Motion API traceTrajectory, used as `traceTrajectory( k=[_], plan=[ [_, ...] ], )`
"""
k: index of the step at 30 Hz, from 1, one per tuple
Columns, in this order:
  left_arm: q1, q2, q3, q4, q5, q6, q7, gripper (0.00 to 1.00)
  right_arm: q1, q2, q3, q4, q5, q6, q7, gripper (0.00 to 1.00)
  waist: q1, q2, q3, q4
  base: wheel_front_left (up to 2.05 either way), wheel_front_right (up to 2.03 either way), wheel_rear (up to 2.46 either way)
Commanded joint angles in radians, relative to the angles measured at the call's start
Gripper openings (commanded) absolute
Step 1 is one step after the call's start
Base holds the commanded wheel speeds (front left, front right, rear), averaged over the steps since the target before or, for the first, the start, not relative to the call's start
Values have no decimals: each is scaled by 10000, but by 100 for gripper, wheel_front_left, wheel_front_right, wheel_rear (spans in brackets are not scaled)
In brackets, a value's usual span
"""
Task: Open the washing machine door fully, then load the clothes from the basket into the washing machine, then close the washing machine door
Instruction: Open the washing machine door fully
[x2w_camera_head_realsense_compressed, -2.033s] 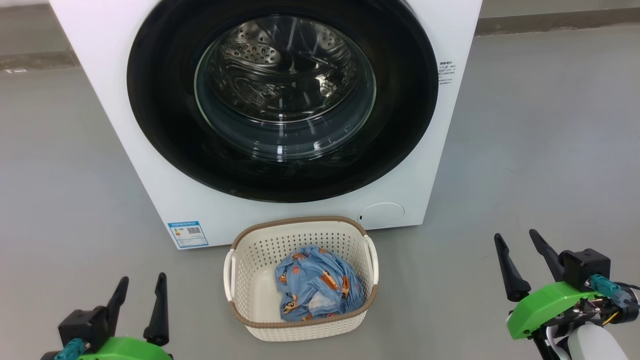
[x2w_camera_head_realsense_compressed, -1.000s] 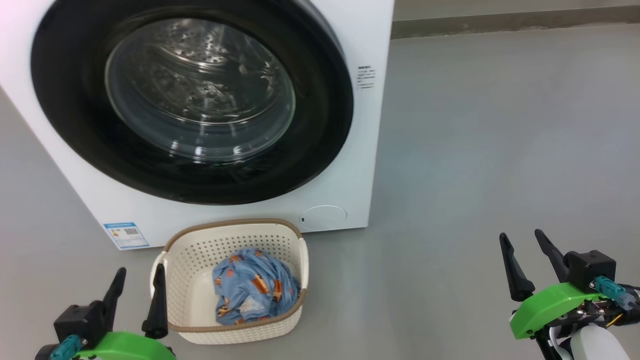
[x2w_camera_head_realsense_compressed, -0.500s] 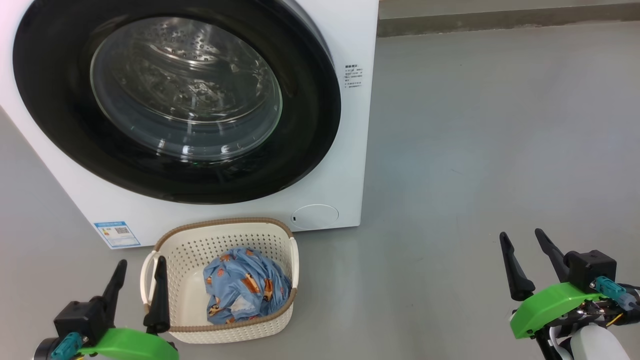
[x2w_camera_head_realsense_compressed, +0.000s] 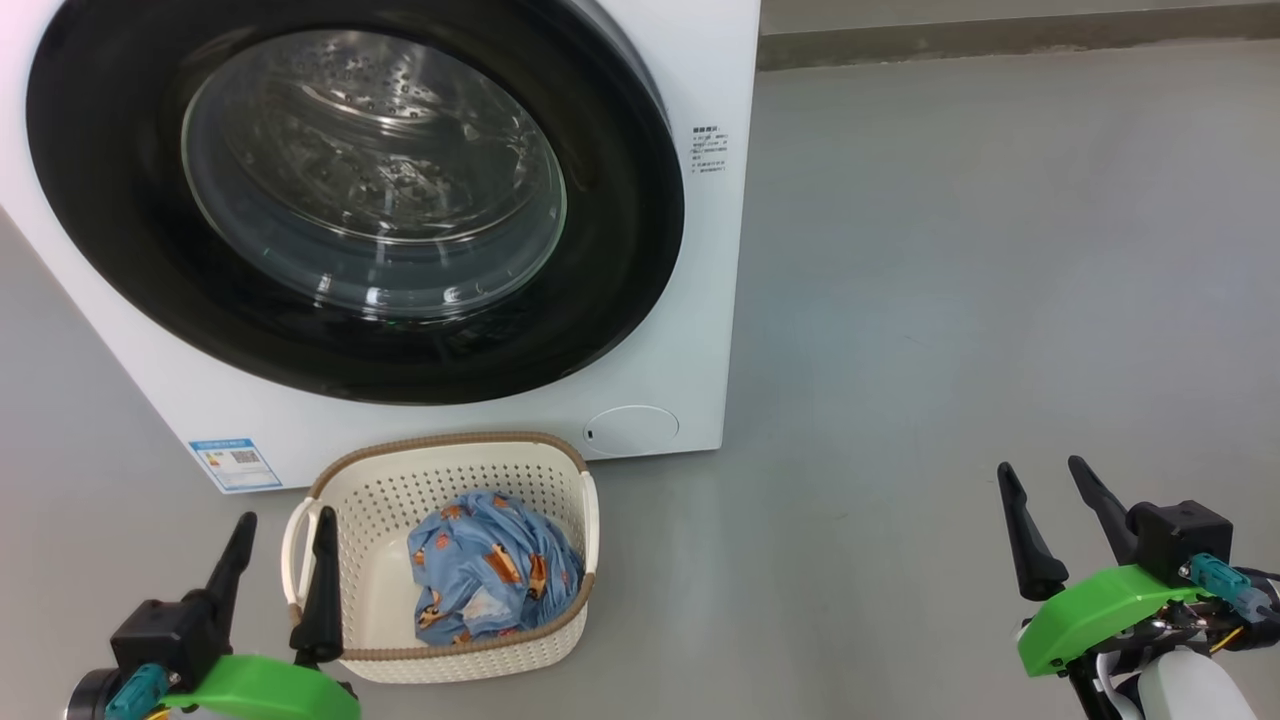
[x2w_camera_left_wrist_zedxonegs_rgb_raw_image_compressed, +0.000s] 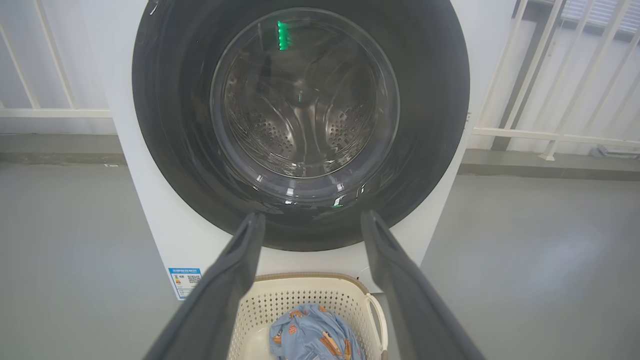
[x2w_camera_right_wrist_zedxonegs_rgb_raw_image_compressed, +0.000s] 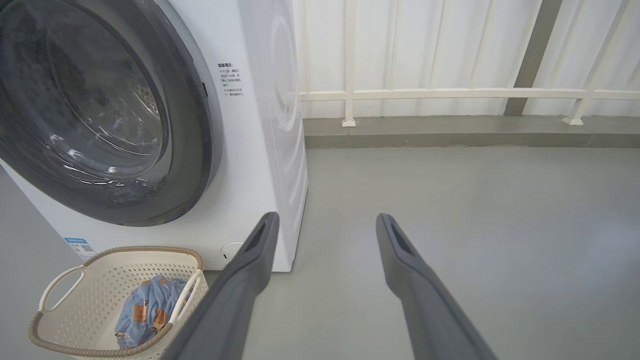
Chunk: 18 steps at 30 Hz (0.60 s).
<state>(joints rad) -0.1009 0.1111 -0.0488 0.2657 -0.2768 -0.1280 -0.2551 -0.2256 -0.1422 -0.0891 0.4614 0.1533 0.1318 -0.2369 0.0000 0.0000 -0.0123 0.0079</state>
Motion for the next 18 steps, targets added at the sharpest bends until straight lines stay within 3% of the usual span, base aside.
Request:
traceTrajectory(
  k=[1,10,18],
  plan=[
    [-194,181,332,-328,78,-27,-67,100,-291,-29,149,-289,60,-11,-103,100,0,0,26,4,0,0,0],
    [-52,81,228,-729,487,-27,-67,100,-1012,122,-176,-345,517,-11,160,100,0,0,278,117,0,0,0],
    [-99,-36,-66,-807,565,-27,-67,100,-2319,180,-579,-214,2171,-11,462,100,0,0,795,467,0,0,0]
  ],
)
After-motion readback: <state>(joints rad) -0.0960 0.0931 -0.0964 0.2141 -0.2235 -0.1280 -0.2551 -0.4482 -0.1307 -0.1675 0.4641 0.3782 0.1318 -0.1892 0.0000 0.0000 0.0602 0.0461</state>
